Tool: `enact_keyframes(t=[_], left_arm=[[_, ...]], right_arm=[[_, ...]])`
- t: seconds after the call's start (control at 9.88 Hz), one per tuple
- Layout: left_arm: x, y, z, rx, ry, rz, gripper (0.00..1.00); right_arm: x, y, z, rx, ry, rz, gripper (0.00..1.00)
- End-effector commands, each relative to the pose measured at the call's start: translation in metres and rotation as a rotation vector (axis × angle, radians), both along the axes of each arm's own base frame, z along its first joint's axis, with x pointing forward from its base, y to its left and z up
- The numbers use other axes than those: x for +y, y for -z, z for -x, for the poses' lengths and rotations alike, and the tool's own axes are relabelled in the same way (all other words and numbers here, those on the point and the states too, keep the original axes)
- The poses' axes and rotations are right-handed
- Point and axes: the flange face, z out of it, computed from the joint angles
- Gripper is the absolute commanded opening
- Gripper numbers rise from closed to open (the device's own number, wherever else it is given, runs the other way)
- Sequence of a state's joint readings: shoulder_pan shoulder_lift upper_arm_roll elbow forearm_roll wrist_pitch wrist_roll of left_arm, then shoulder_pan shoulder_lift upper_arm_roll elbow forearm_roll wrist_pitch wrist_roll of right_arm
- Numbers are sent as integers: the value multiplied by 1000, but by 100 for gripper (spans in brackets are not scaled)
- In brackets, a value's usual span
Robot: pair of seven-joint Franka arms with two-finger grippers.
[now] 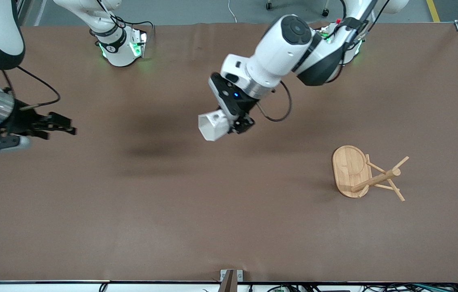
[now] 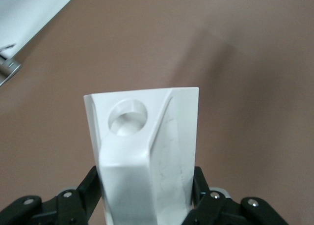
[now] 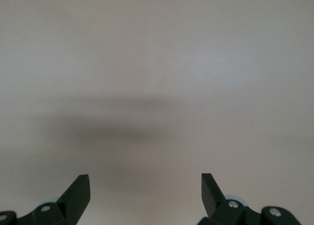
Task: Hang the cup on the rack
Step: 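Carry the cup with the left gripper over the wooden rack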
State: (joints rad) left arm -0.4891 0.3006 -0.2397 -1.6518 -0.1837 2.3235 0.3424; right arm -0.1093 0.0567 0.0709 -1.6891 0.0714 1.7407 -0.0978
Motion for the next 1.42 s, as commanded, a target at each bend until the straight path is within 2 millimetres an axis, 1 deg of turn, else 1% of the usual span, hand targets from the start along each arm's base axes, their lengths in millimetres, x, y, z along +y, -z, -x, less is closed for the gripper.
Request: enact_keyframes(t=[0.0,0.1,0.2,0.3,0.41,0.51,0.61,0.71,0.81,0.91,1.01,1.11,1.32], left_arm=[[32,6,-21,64,-180,-33,1],[50,7,-34,88,-268,-25,1],[55,8,-32,130,-337,-30,1],[72,11,-34,174,-414,-47,1],[94,19,-39,206,-488,-61,1],[111,21,-34,218,-528,-80,1],[134,24,-31,227,-551,-100,1],[158,34,-24,241,-571,-128,1],[182,38,-20,247,-593,-144,1],[206,48,-16,257,-596,-168,1],[228,58,-15,260,-574,-191,1],[244,69,-14,265,-539,-212,2],[274,77,-23,249,-463,-231,2]], right_arm=[[-41,-45,12,24,77,59,100],[-49,-71,20,1,91,90,100],[-54,-92,30,-10,108,96,100],[-71,-103,42,33,143,92,100],[-82,-115,48,31,167,74,100],[-81,-115,48,31,182,73,100],[-69,-116,48,39,264,74,100],[-64,-121,50,30,273,75,100],[-60,-120,48,28,266,75,100],[-55,-120,48,29,255,75,100],[-56,-120,48,32,252,75,100],[-55,-120,48,30,237,77,100],[-47,-120,47,31,208,78,100]])
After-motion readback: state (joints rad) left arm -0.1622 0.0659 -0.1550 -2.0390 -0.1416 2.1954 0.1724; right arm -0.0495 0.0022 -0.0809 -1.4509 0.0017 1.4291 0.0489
